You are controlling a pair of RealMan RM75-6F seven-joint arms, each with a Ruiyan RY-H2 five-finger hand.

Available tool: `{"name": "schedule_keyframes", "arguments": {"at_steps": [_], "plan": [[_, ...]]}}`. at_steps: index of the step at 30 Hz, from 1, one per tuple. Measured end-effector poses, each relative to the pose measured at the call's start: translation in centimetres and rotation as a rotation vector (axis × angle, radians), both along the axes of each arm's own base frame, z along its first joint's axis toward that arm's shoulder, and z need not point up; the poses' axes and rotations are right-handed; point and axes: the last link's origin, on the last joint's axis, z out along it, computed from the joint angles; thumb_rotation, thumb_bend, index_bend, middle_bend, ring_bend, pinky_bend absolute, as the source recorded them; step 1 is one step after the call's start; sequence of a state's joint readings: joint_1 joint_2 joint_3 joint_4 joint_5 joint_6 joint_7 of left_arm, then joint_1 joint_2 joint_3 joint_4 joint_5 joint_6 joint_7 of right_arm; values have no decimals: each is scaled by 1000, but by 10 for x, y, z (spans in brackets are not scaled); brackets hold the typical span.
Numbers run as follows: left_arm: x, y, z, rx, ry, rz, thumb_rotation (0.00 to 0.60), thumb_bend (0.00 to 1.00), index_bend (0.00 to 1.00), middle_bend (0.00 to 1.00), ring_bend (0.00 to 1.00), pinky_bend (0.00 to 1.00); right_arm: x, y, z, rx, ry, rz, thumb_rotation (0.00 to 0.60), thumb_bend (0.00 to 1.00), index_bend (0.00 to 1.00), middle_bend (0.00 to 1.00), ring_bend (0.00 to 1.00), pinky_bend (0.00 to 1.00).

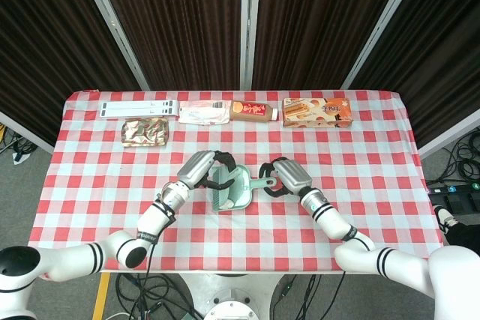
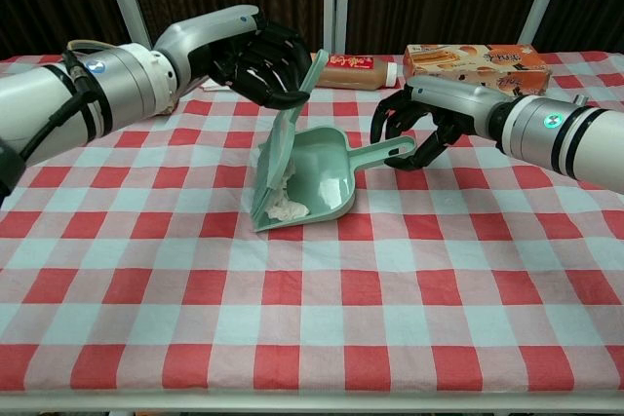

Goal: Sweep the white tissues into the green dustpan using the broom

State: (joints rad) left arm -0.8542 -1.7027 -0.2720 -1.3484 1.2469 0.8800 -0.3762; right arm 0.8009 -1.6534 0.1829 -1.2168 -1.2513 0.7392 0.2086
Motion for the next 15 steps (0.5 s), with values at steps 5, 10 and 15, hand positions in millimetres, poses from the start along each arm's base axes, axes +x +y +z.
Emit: {"name": "schedule_keyframes", "arguments": {"at_steps": [5, 10, 15], "plan": [[1, 3, 6, 4, 0, -6, 600, 409, 539, 545, 395, 353, -1, -2, 3, -2, -8, -7, 600, 404, 688, 592, 300, 199], [-10, 5, 15, 21, 28, -6, 600, 409, 539, 545, 395, 354, -6, -3, 7, -2, 5, -12, 600, 405, 688, 591, 297, 197], [-27, 7, 26, 72, 130, -42, 600, 409, 539, 545, 395, 354, -14, 0, 11, -6, 15, -8, 600, 404, 694, 592, 297, 189]]}}
